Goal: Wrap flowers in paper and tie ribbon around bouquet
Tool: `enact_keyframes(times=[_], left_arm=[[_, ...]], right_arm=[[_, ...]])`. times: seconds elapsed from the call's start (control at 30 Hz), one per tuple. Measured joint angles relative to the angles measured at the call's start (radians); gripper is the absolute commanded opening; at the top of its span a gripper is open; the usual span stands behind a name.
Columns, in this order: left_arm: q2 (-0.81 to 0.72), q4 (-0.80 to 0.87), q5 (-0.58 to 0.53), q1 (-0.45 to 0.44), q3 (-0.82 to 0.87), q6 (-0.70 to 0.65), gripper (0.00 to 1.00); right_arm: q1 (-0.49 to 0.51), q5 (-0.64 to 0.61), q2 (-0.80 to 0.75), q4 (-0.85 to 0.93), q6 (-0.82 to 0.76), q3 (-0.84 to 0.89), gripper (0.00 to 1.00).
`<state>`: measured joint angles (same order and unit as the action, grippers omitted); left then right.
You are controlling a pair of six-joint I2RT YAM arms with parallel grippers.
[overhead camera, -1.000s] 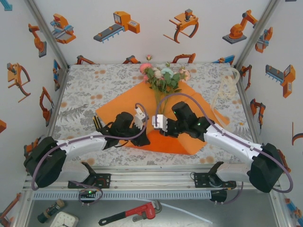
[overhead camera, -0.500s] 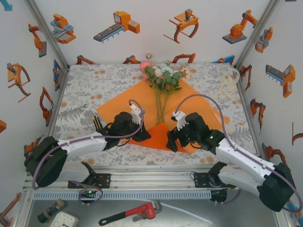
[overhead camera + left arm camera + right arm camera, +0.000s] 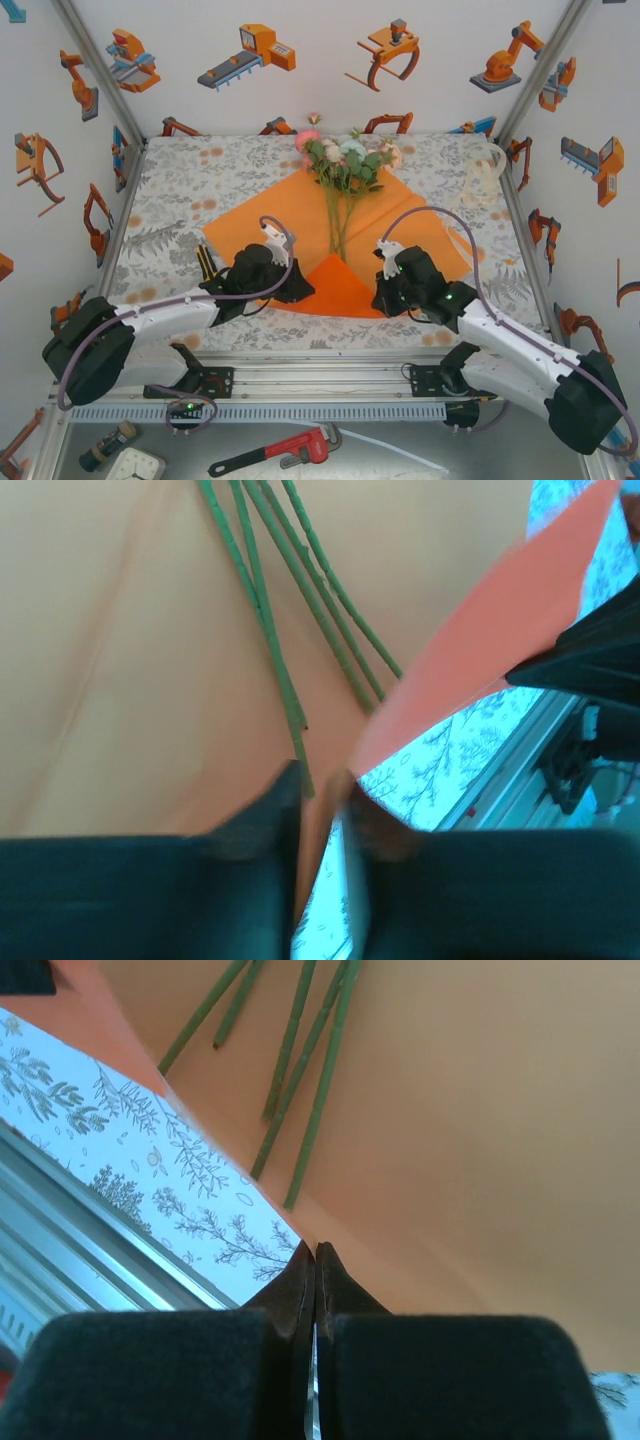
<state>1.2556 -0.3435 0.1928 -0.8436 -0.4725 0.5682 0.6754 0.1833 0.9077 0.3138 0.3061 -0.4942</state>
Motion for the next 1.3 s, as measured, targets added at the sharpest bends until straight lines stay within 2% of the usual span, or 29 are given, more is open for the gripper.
enact_keyframes(times=[0.13, 0.23, 0.4, 0.43, 0.53, 0.7, 0.8, 0.97, 1.07, 1.23, 1.3], left_arm=[[0.003, 0.04, 0.011, 0.007, -0.022, -0.023, 0.64], [0.012, 0.098, 0.057, 0.014, -0.044, -0.055, 0.67], [0.127, 0.165, 0.146, 0.014, -0.11, -0.098, 0.66], [0.141, 0.171, 0.155, 0.013, -0.11, -0.103, 0.65], [0.166, 0.205, 0.184, -0.005, -0.11, -0.118, 0.51], [0.144, 0.219, 0.202, -0.068, -0.093, -0.124, 0.17], [0.094, 0.214, 0.2, -0.101, -0.06, -0.105, 0.0], [-0.01, 0.209, 0.181, -0.151, -0.036, -0.053, 0.0], [-0.056, 0.21, 0.129, -0.15, -0.04, -0.039, 0.02], [-0.011, 0.248, 0.043, -0.118, -0.134, -0.029, 0.06], [0.04, 0.245, 0.021, -0.097, -0.168, -0.025, 0.13]], right_arm=[[-0.058, -0.021, -0.025, 0.014, -0.007, -0.005, 0.0], [-0.096, -0.021, -0.005, 0.022, -0.007, -0.016, 0.0], [-0.143, -0.018, 0.039, 0.042, -0.006, -0.051, 0.0], [-0.153, -0.017, 0.039, 0.042, -0.006, -0.055, 0.0], [-0.172, -0.016, 0.026, 0.048, -0.006, -0.06, 0.0], [-0.174, 0.01, -0.032, 0.076, 0.003, -0.06, 0.0], [-0.174, 0.016, -0.067, 0.128, 0.017, -0.06, 0.0], [-0.174, 0.02, -0.164, 0.208, 0.074, -0.06, 0.0], [-0.174, -0.019, -0.18, 0.225, 0.115, -0.061, 0.0], [-0.174, -0.116, -0.058, 0.237, 0.163, -0.119, 0.0], [-0.175, -0.162, 0.005, 0.222, 0.165, -0.146, 0.0]])
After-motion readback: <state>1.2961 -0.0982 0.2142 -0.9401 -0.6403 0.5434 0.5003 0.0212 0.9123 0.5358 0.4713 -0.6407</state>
